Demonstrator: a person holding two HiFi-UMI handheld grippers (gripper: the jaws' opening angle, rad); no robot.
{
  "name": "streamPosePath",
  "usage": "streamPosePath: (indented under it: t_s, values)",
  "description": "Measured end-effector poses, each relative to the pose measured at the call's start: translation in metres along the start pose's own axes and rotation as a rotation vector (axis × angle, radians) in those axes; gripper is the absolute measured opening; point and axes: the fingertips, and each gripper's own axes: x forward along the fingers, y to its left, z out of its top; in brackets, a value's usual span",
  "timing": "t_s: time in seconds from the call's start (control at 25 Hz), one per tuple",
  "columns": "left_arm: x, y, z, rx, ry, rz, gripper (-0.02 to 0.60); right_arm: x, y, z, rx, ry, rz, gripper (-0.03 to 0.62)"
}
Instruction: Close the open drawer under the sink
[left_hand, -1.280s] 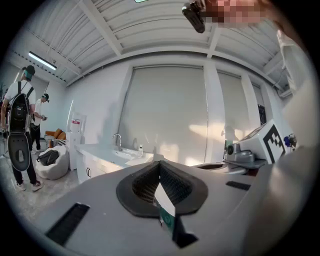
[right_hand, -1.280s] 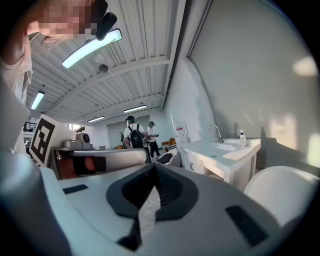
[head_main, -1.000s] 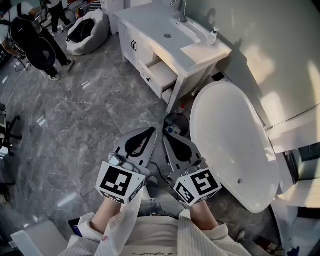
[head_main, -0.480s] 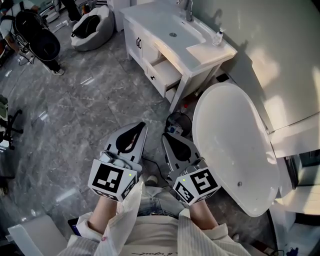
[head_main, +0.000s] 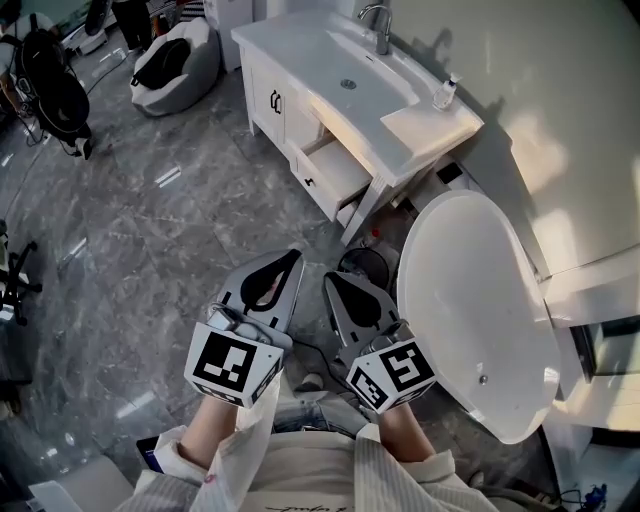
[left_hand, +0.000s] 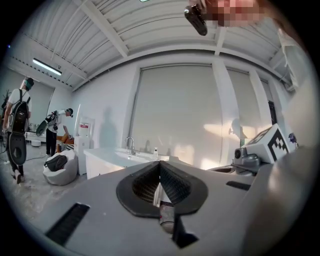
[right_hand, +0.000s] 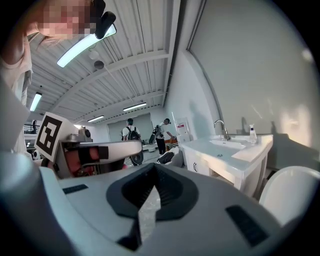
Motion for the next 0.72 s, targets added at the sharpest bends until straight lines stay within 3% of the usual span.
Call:
streamPosePath:
  t_s: [0.36,0.48,0.72]
  values:
    - [0.062,0.089,0.008,-0.003,0.075,-0.082,0.015,0.099,-0.033,0.018,0.023,0.011,-0.083,0.011]
    - [0.077,0.113,0.014,0.003,0.032,-0.103,0.015,0.127,-0.041,0.019,0.026,0.017,-0.102,0.009]
    - [0.089,0.156,0.02,0.015,0.03,-0.129,0.015,0.172,-0.043,0.02,0.043,0.013,-0.13,0.011]
